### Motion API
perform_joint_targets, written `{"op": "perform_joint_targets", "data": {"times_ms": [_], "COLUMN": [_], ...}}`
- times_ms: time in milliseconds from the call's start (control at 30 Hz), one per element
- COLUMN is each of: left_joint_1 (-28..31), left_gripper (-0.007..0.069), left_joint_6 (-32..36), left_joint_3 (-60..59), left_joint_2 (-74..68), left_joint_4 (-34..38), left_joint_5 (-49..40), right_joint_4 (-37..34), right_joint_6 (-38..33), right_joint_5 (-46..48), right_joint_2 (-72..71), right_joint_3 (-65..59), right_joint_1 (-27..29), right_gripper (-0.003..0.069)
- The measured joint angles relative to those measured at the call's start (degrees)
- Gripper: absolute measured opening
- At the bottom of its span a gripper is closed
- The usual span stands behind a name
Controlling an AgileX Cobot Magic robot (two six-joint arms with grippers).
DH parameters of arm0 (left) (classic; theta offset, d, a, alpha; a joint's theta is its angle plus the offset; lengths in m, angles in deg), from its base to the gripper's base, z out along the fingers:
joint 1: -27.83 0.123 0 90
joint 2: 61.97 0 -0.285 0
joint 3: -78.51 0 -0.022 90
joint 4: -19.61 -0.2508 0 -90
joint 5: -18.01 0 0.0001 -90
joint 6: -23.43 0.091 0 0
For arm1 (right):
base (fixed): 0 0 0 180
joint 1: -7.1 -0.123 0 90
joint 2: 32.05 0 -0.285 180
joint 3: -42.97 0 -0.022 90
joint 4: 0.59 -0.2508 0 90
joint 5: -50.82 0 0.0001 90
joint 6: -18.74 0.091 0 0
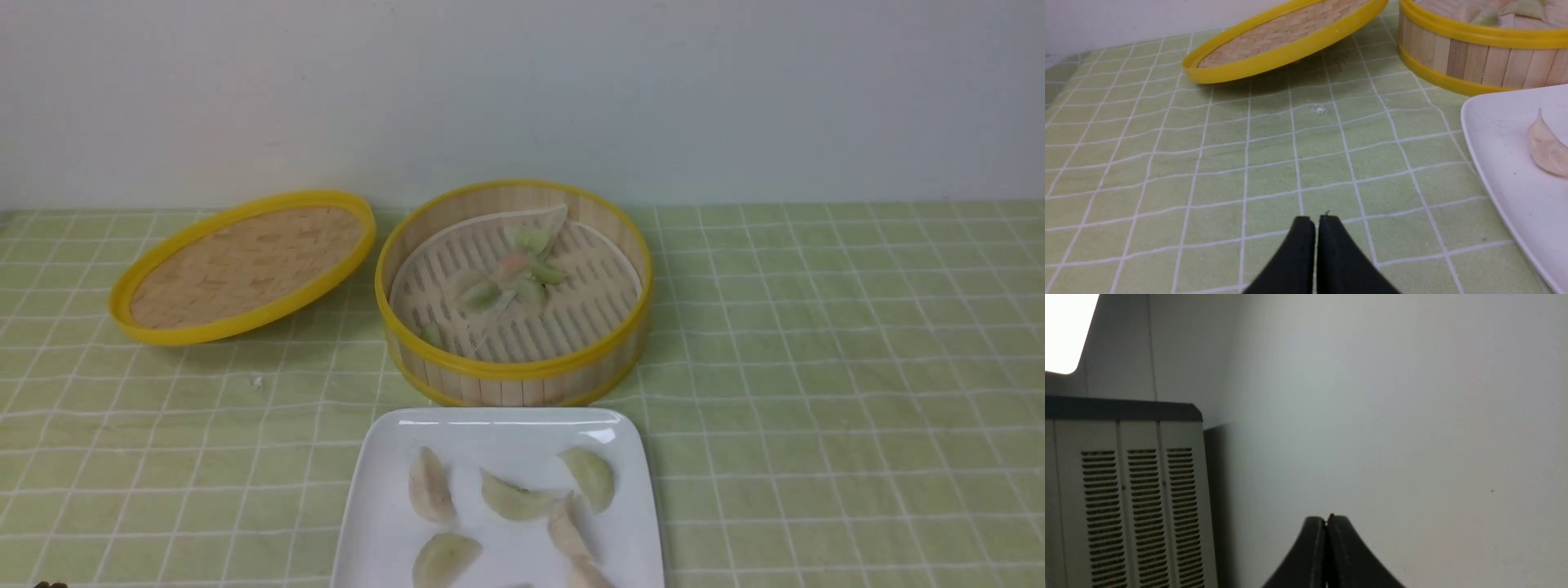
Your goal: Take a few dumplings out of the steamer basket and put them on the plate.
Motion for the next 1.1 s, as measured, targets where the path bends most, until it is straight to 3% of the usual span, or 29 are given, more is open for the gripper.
{"op": "perform_joint_targets", "data": {"times_ms": [133,333,400,567,600,767,900,1100], "left_joint_1": [0.0,0.0,0.0,0.0,0.0,0.0,0.0,0.0], "left_gripper": [-0.0006,-0.0006,-0.0006,-0.0006,-0.0006,-0.0006,-0.0006,-0.0006], "left_joint_6": [0.0,0.0,0.0,0.0,0.0,0.0,0.0,0.0], "left_joint_3": [0.0,0.0,0.0,0.0,0.0,0.0,0.0,0.0], "left_joint_2": [0.0,0.0,0.0,0.0,0.0,0.0,0.0,0.0], "left_joint_4": [0.0,0.0,0.0,0.0,0.0,0.0,0.0,0.0], "left_joint_5": [0.0,0.0,0.0,0.0,0.0,0.0,0.0,0.0], "right_joint_4": [-6.0,-7.0,-7.0,-7.0,-7.0,-7.0,-6.5,-6.5], "right_joint_6": [-7.3,-9.3,-9.4,-9.4,-9.4,-9.3,-9.2,-9.2], "right_joint_5": [0.3,0.4,0.4,0.4,0.4,0.6,3.1,3.2], "right_joint_2": [0.0,-0.2,-0.3,-0.3,-0.3,-0.3,-1.1,-1.2], "right_joint_3": [-2.3,-7.5,-10.0,-19.3,-19.7,-32.9,-35.7,-35.7], "right_joint_1": [0.0,0.9,3.8,18.9,19.6,36.1,40.0,41.1], "right_gripper": [-0.0015,-0.0015,-0.0015,-0.0015,-0.0015,-0.0015,-0.0015,-0.0015]}}
